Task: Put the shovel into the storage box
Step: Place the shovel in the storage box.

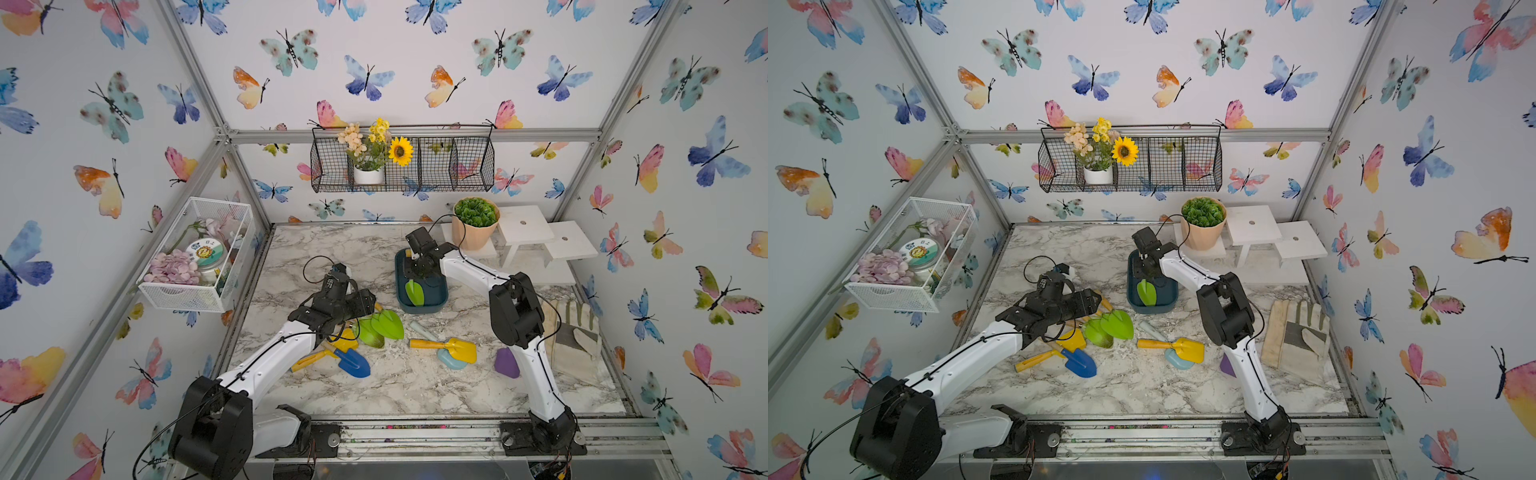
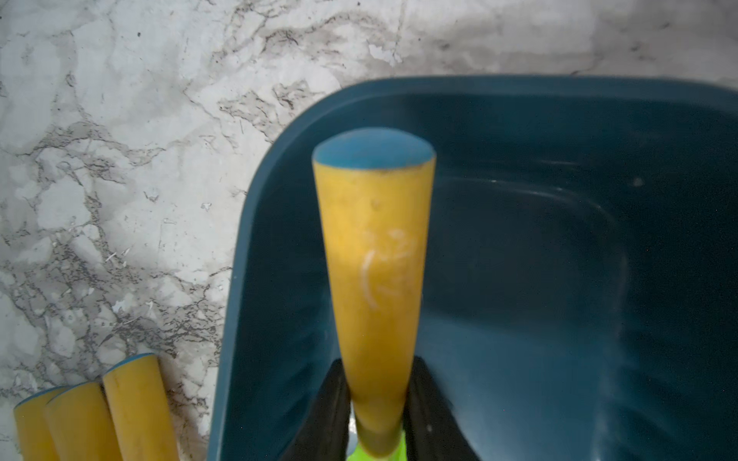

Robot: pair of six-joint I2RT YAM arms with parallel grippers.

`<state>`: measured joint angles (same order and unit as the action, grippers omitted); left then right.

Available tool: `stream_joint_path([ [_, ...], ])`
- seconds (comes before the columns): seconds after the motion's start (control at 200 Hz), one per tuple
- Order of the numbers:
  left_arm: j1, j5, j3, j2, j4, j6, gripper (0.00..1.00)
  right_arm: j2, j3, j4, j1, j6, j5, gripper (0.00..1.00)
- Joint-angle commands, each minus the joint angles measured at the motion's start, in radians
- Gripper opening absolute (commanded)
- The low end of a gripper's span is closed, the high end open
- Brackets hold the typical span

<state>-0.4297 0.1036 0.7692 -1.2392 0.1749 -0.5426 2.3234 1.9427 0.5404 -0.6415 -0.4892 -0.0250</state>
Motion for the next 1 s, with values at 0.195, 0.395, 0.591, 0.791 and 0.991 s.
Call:
stream_joint_path([
  [0.195,-0.004,-0.034,-0.01,0.002,0.017,0.018,0.76,0.049,0.063,0.023,-0.006,-0.022,-0.001,0.36],
  [0.395,-0.004,-0.051,0.003,-0.009,0.035,0.021,0.76,0.021,0.068,0.037,-0.006,-0.01,-0.01,0.43],
  [0.591,-0.004,-0.074,0.012,-0.003,0.051,0.012,0.76,-0.076,-0.01,0.018,-0.006,0.017,-0.005,0.46],
  [0.791,-0.004,-0.086,0.024,-0.003,0.085,0.003,0.71,-0.229,-0.168,-0.042,-0.006,0.045,0.036,0.46],
  [0.991,-0.004,-0.093,0.019,0.018,0.108,-0.01,0.69,-0.365,-0.314,-0.078,-0.012,0.085,0.076,0.49],
])
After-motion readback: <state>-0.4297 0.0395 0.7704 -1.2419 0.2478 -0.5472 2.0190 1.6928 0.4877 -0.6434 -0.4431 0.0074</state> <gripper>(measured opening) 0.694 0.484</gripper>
